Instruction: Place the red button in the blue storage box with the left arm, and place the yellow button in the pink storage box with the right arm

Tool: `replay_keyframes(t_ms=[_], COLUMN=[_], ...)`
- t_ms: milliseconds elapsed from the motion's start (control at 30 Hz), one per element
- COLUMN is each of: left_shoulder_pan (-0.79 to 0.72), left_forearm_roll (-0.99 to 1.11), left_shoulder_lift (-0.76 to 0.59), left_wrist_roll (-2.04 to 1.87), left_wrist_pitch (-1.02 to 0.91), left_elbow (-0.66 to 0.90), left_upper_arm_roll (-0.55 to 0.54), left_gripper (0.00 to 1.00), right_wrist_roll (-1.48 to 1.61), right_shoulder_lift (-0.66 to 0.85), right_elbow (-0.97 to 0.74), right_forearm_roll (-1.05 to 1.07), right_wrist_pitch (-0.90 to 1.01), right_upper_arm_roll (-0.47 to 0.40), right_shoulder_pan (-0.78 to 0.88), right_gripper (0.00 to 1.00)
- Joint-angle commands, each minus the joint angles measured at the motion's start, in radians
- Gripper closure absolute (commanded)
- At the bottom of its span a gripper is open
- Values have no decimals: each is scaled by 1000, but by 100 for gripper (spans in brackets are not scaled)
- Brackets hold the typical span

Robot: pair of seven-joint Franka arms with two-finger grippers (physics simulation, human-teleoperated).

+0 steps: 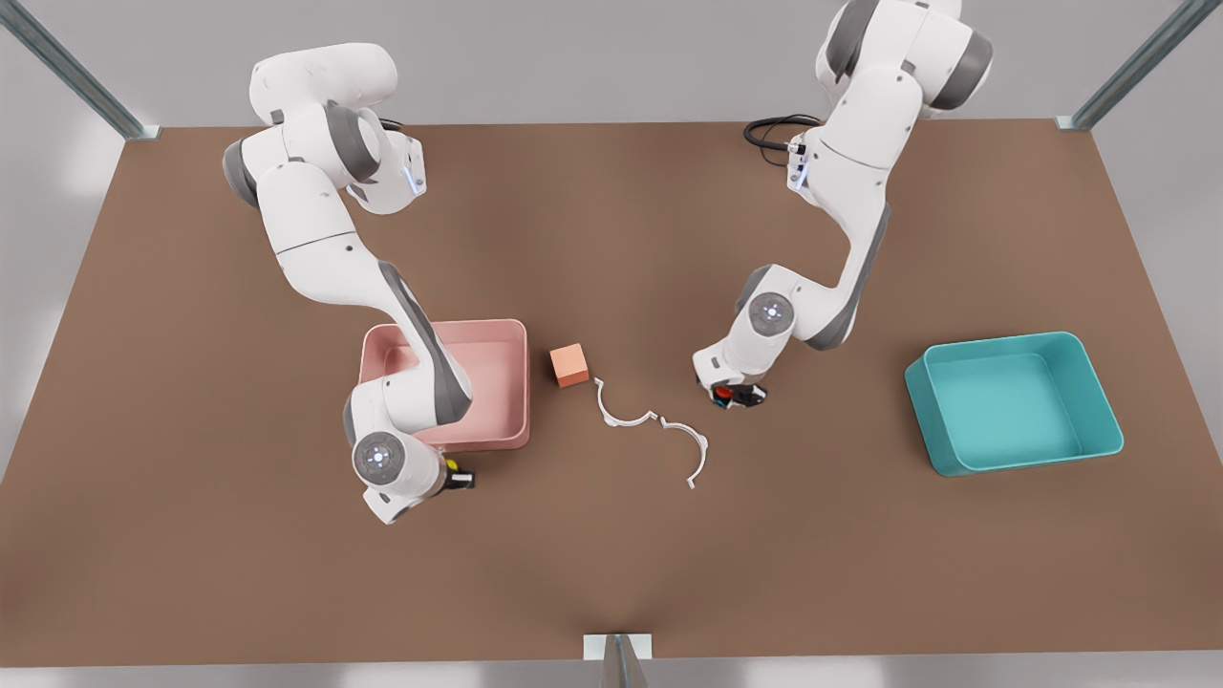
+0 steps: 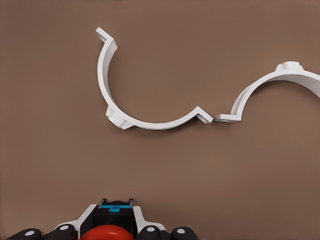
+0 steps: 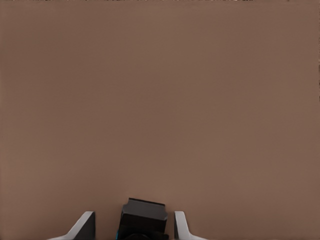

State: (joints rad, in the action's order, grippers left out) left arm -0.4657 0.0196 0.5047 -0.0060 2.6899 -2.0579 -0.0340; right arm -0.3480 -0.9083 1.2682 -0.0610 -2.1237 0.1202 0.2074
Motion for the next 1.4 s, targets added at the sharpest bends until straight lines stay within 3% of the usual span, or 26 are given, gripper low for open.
replay_keyframes(t_ms=[0,167,300,433,567,633,700,767,833,900,933,967,1000,1067,1167,1233,1267,1367], left_shoulder_pan=[1,38,268,510,660,677,685,677,627,536,509,483,467,432,423,406,403,392], left_forearm_roll=[-6,-7,-61,-155,-194,-194,-193,-194,-194,-193,-191,-181,-106,-53,-47,-47,-27,-24], left_shoulder_lift=[-20,-140,-215,-236,-186,-155,-112,-101,-109,-127,-138,-178,-265,-359,-350,-350,-348,-295], left_wrist_roll=[8,156,549,997,1225,1235,1241,1203,976,407,238,91,46,35,37,35,34,24], left_wrist_pitch=[1,-139,-242,-349,-363,-363,-364,-381,-582,-775,-806,-932,-966,-1024,-1056,-1058,-1058,-1110], left_elbow=[4,41,50,88,111,111,122,137,225,418,478,559,582,582,631,645,645,745], left_upper_arm_roll=[12,118,117,118,118,118,118,112,112,112,112,114,112,114,112,114,112,114], left_gripper=[63,63,63,63,63,60,0,0,0,0,0,0,0,0,0,0,0,0], right_wrist_roll=[-69,-69,-63,-68,-59,-60,-66,-69,-69,-69,-69,-69,-69,-78,-63,41,67,181], right_shoulder_lift=[0,0,2,52,225,399,526,586,569,520,503,491,497,499,500,503,529,689], right_elbow=[0,25,23,7,30,215,410,539,559,554,554,551,550,536,453,234,59,33], right_forearm_roll=[3,1,0,-46,-45,-45,-43,-43,-42,-42,-42,-42,-42,-42,-43,-59,-86,-37], right_wrist_pitch=[-16,-13,-13,-13,109,122,113,87,59,8,-10,-24,-18,-15,22,149,326,518], right_upper_arm_roll=[-1,-2,-2,-2,3,3,12,32,32,32,32,30,30,32,30,13,26,24], right_shoulder_pan=[0,0,0,10,7,-9,-9,-11,-11,-13,-13,-17,-17,-26,-29,-37,-60,-144], right_gripper=[33,44,51,51,51,51,51,51,50,48,38,8,0,0,0,0,0,0])
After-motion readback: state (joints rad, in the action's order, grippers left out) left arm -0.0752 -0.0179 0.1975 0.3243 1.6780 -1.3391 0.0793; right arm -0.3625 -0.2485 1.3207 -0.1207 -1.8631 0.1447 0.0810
